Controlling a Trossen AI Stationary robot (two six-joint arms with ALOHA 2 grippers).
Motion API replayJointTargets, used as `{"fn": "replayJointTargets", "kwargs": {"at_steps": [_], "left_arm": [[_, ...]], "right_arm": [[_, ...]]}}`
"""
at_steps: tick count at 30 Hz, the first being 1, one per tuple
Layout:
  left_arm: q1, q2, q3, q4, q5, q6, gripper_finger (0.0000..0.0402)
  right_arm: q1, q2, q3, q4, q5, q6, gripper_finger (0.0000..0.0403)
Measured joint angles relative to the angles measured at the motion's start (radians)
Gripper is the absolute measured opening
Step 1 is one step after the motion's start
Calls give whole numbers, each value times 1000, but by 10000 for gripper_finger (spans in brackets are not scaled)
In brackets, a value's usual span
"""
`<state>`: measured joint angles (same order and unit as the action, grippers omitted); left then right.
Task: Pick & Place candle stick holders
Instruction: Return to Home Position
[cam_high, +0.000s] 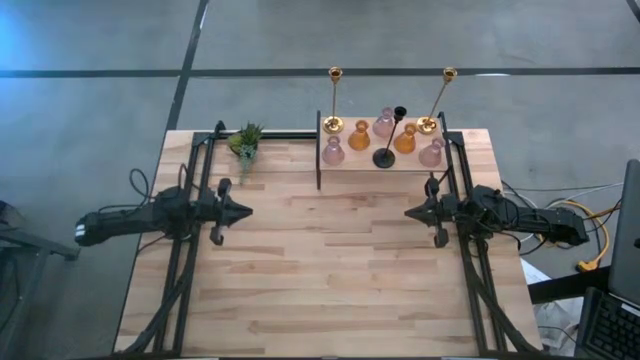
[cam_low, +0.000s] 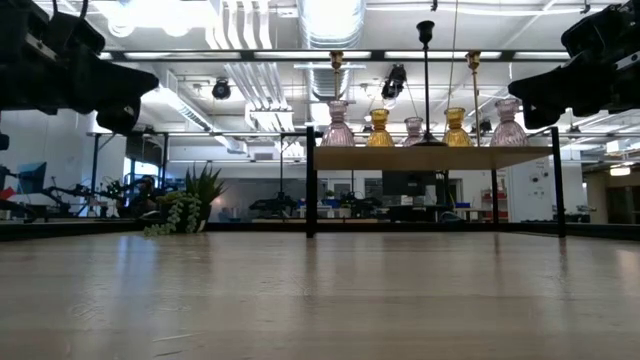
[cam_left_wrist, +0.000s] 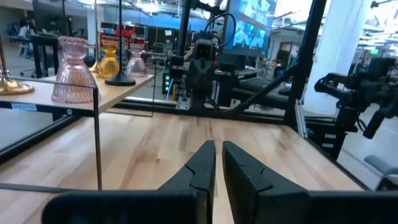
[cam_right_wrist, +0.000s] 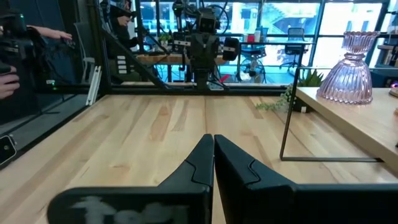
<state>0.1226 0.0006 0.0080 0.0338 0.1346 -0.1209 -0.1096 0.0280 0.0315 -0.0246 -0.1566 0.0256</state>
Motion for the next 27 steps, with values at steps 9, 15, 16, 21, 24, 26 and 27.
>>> {"fn": "replayJointTargets", "kwargs": {"at_steps": [9,15,16,21,24,26,27], "left_arm": [[-3,0,-1,-8,-1,63,35],[-3,5,-1,-1,-1,54,35],[-3,5,-1,-1,-1,53,35],[-3,5,-2,0,0,53,35],[-3,5,-2,0,3,53,35],[-3,5,-2,0,3,53,35],[-3,5,-2,0,3,53,35]], "right_arm": [[0,0,0,0,0,-1,8],[0,0,0,0,0,-1,8],[0,0,0,0,0,-3,8],[0,0,0,0,0,-3,8],[0,1,0,0,0,-1,8],[0,1,0,0,0,-3,8],[0,1,0,0,0,-1,8]]}}
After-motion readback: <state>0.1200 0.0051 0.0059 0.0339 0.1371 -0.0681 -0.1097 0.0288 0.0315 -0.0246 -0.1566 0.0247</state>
